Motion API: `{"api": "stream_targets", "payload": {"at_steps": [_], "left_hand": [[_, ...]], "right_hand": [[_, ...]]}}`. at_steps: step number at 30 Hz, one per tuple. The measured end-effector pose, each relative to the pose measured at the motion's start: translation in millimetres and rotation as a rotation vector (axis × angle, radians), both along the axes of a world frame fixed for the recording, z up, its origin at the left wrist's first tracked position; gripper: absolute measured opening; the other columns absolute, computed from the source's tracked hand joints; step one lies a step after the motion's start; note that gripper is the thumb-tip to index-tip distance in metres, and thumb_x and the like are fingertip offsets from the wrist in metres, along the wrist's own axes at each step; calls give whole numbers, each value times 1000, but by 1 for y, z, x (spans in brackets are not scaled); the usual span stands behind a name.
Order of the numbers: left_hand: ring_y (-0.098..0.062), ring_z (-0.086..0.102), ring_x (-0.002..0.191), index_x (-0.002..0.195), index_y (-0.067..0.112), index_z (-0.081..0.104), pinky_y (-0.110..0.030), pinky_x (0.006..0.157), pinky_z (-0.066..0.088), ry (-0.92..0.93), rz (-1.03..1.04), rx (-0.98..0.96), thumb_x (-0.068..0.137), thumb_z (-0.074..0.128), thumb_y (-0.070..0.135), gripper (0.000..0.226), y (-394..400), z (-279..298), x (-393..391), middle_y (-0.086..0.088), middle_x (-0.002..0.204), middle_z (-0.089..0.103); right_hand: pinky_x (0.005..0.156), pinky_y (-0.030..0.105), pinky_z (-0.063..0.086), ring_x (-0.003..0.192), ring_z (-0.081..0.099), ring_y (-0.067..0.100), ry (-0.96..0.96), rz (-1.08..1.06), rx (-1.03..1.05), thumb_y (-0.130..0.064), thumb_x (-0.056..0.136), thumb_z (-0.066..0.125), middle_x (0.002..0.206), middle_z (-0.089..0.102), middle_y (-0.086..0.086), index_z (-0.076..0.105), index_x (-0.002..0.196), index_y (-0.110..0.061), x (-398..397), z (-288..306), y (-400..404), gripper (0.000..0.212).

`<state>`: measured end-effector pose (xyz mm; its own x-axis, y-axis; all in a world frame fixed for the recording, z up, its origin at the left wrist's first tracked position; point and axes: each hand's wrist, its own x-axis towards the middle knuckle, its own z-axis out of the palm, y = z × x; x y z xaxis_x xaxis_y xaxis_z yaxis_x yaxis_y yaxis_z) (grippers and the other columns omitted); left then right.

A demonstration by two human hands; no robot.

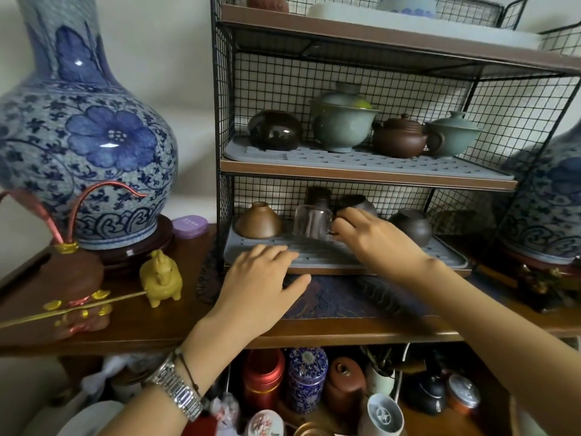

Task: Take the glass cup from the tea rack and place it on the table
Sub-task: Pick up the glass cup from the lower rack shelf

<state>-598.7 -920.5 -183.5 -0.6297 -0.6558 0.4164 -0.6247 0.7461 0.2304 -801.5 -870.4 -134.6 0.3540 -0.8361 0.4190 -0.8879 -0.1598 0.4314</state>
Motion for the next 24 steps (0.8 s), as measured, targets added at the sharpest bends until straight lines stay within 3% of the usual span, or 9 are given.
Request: {"api": "stream_targets", "payload": {"at_steps": [8,18,24], "left_hand": [[-15,36,131,136,26,43,-35,106,29,-12,-18,-4,90,36,56,55,-2,1,1,6,142,46],[-15,40,127,133,26,46,-34,103,32,-13,-23,-11,90,38,56,53,-3,3,1,6,137,50],[-14,42,126,130,27,49,-34,102,33,1,-18,-9,89,39,55,51,-4,4,-1,8,135,53]], "right_hand": [[71,49,51,81,60,34,-497,12,-35,-22,90,54,96,60,16,58,98,-2,4,3,7,22],[66,29,52,65,64,17,-994,-26,68,-25,88,58,74,69,10,61,91,-10,7,-11,16,15],[70,36,56,69,66,27,-1173,-73,156,-23,91,54,80,69,15,60,86,-4,-1,-13,10,21]]}}
